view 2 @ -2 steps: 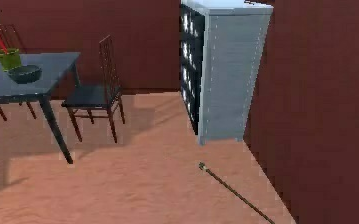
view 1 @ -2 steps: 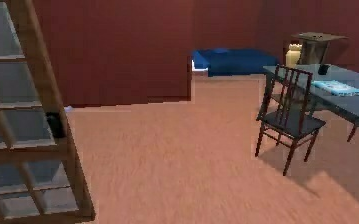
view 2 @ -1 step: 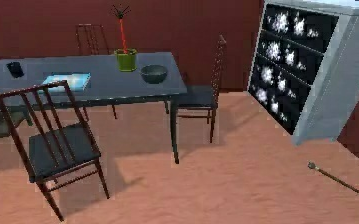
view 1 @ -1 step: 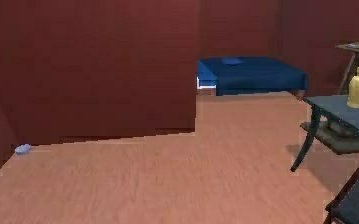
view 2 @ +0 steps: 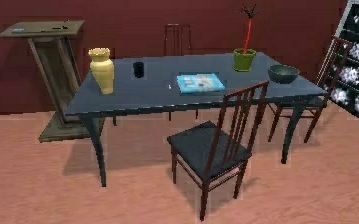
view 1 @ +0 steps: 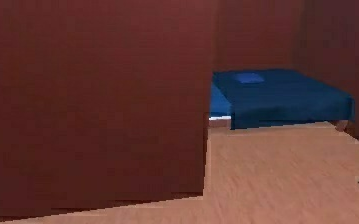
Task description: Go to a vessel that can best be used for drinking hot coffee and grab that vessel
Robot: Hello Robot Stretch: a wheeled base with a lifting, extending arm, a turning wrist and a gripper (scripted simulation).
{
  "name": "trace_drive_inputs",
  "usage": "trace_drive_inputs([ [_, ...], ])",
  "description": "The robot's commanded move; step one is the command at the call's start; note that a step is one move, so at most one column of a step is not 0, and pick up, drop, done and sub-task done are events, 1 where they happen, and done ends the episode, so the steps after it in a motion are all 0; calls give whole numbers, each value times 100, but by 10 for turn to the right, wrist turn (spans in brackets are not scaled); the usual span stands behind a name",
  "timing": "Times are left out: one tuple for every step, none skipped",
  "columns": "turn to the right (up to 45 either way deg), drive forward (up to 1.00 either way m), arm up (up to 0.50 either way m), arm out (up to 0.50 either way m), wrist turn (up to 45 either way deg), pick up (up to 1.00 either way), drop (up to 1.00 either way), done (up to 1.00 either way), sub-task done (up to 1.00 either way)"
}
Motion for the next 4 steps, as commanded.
trace_drive_inputs([
  [-90, 0, 0, 0, 0, 0, 0, 0, 0],
  [0, 10, 0, 0, 0, 0, 0, 0, 0],
  [450, 0, 0, 0, 0, 0, 0, 0, 0],
  [330, 0, 0, 0, 0, 0, 0, 0, 0],
])
